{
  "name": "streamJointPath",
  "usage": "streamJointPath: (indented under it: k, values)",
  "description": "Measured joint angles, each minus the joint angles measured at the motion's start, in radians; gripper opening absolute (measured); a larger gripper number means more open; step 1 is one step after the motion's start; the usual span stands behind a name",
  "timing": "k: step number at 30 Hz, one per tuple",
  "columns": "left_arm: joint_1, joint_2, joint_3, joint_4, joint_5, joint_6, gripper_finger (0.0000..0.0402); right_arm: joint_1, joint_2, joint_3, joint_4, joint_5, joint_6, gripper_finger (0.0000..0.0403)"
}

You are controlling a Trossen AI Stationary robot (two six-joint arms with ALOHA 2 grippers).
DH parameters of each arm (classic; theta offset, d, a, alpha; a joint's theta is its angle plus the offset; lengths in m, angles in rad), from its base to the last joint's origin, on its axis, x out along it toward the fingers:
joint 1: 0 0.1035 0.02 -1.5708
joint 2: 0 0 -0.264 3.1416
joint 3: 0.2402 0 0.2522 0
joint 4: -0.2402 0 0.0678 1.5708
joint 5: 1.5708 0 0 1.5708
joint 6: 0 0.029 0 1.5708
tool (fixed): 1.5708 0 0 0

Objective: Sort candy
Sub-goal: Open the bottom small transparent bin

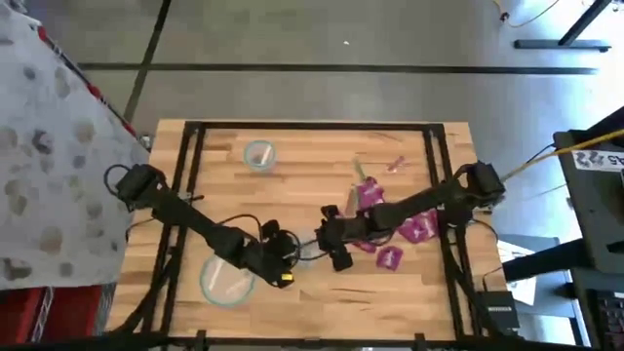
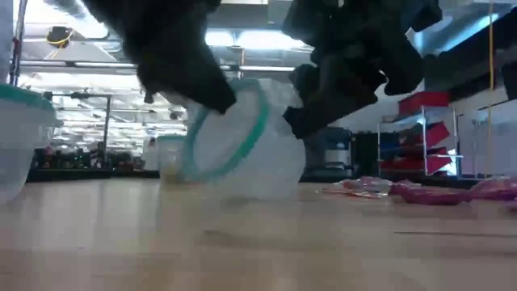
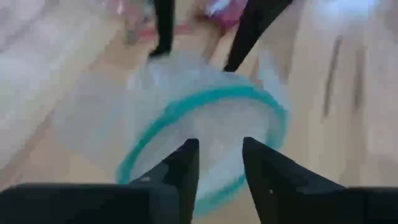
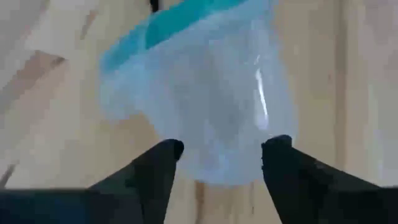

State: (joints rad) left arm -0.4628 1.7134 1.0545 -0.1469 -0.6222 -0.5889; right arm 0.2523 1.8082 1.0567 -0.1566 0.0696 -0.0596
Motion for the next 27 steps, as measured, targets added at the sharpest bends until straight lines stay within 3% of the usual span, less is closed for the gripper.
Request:
streamJointPath:
  k: [5, 13, 20, 24, 27]
  values:
    - [0.027, 0.002, 0.010, -0.017, -0.017, 0.045, 0.0107, 0.004, -0.006, 0.003, 0.023, -0.035, 0.004, 0.0198]
    - [0.027, -0.017, 0.016, -0.053, -0.014, 0.040, 0.0107, 0.004, 0.004, 0.000, -0.019, 0.007, 0.077, 0.0198]
    - [-0.020, -0.114, 0.072, -0.189, -0.037, 0.073, 0.0107, 0.081, 0.040, 0.000, 0.064, -0.222, 0.134, 0.0198]
    - [-0.020, -0.130, 0.072, -0.418, -0.051, -0.039, 0.0107, 0.169, 0.106, 0.004, 0.318, -0.177, 0.174, 0.0198]
    - [-0.010, -0.121, 0.066, -0.565, -0.062, -0.137, 0.0107, 0.208, 0.168, 0.024, 0.451, -0.023, 0.234, 0.0198]
